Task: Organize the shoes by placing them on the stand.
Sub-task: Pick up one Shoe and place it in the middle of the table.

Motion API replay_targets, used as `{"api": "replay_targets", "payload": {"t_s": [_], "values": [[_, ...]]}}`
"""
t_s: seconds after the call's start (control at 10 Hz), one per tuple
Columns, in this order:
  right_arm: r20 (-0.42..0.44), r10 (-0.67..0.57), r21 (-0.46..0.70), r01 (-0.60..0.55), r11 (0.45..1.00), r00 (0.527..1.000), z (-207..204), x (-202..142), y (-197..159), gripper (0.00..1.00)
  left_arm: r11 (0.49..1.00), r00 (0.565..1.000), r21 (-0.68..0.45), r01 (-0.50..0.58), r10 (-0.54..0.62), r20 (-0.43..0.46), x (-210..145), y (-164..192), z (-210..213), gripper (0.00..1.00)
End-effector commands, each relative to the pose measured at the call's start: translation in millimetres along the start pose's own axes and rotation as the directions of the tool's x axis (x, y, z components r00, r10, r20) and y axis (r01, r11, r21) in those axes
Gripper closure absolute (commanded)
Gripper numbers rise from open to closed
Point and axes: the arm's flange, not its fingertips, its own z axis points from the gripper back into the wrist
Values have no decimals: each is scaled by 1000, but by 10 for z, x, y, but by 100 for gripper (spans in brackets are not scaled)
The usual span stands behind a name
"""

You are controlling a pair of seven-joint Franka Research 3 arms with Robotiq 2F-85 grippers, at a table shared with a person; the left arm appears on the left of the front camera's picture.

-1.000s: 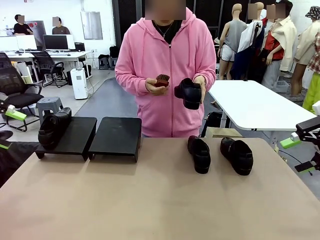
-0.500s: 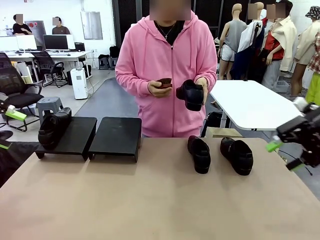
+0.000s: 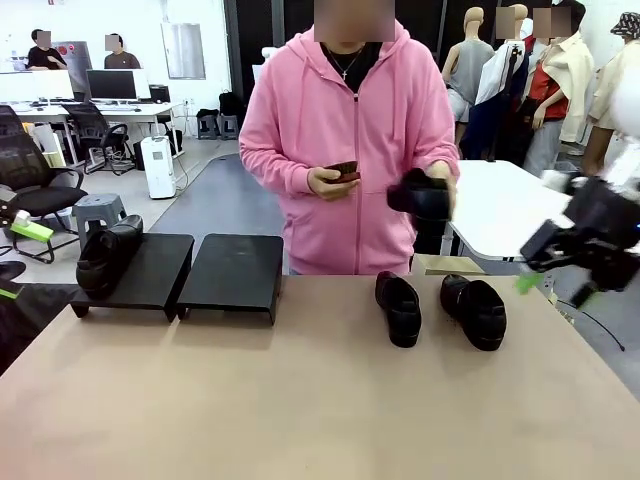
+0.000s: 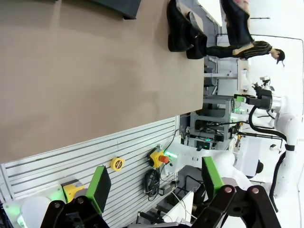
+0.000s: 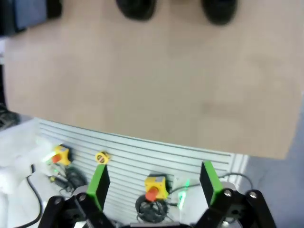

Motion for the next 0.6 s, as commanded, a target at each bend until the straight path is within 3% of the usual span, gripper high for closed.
{"api": "replay_targets", "payload": {"t_s": [0.0, 0.3, 0.5], "values": [[-24, -21, 61, 23, 998, 999, 543, -419, -654, 0, 1000, 1000, 3, 21, -21, -6, -13, 32, 20, 0], [-58, 72, 286, -53, 957, 996, 1005, -1249, -1861, 0, 1000, 1000, 3, 21, -21, -6, -13, 32, 20, 0], [-35, -1, 417, 16, 909, 999, 921, -1498, -2505, 0, 1000, 1000, 3, 21, -21, -6, -13, 32, 20, 0]]}}
